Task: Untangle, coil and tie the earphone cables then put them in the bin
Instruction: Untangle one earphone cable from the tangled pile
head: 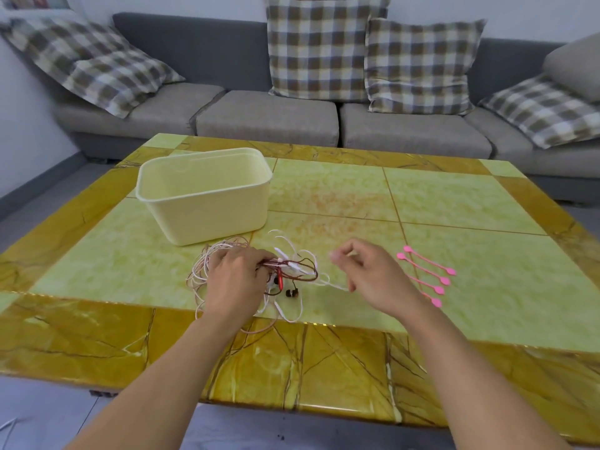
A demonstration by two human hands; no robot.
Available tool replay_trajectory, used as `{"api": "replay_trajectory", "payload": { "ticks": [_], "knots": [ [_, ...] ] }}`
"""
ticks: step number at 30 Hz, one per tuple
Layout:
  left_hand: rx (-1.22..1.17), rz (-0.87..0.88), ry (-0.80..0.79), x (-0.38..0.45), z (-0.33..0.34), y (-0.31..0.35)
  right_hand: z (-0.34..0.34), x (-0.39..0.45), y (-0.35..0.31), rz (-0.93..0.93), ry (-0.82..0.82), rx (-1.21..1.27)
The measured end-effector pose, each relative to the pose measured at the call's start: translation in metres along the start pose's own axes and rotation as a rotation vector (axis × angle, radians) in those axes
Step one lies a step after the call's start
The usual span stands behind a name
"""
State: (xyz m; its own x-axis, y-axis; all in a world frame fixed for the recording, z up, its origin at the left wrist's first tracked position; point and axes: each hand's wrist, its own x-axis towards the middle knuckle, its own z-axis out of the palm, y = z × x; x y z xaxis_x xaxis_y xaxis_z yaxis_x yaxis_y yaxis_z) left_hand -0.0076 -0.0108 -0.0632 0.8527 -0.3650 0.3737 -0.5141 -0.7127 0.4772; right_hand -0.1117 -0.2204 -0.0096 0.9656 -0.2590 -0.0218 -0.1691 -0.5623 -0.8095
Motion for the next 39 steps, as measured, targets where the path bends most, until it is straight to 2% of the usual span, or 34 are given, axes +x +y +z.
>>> {"api": "replay_trajectory", "payload": {
  "ticks": [2, 5, 10, 14, 18, 21, 26, 32, 36, 39],
  "knots": [
    [-0.02, 0.032, -0.02, -0.001, 0.0, 0.002, 0.01, -0.001, 0.002, 0.059, -0.115, -0.045],
    [-0.045, 0.047, -0.02, -0.003, 0.001, 0.004, 0.022, 0.0, 0.003, 0.053, -0.143, -0.062],
    [-0.13, 0.095, -0.069, -0.006, 0.0, 0.011, 0.029, 0.005, 0.001, -0.02, -0.049, 0.071],
    [-0.352, 0.11, -0.179, -0.01, -0.008, 0.022, 0.026, 0.008, -0.004, -0.019, 0.064, 0.239],
    [-0.405, 0.039, -0.132, -0.008, -0.006, 0.025, 0.025, 0.006, -0.007, 0.021, 0.077, 0.328],
    [-0.397, -0.044, -0.105, -0.004, -0.001, 0.021, 0.023, 0.006, -0.008, 0.14, 0.089, 0.548],
    [-0.288, -0.099, -0.153, -0.005, 0.01, 0.013, 0.018, 0.007, -0.008, 0.275, 0.117, 0.886],
    [-0.345, -0.257, -0.17, 0.0, 0.008, 0.012, 0.022, 0.007, -0.004, 0.271, 0.257, 0.835],
    [-0.133, -0.157, -0.297, -0.002, 0.004, 0.016, 0.016, 0.008, 0.001, 0.282, 0.285, 0.777],
    [-0.06, -0.123, -0.316, -0.003, 0.007, 0.015, 0.013, 0.009, 0.005, 0.291, 0.326, 0.74]
  ]
}}
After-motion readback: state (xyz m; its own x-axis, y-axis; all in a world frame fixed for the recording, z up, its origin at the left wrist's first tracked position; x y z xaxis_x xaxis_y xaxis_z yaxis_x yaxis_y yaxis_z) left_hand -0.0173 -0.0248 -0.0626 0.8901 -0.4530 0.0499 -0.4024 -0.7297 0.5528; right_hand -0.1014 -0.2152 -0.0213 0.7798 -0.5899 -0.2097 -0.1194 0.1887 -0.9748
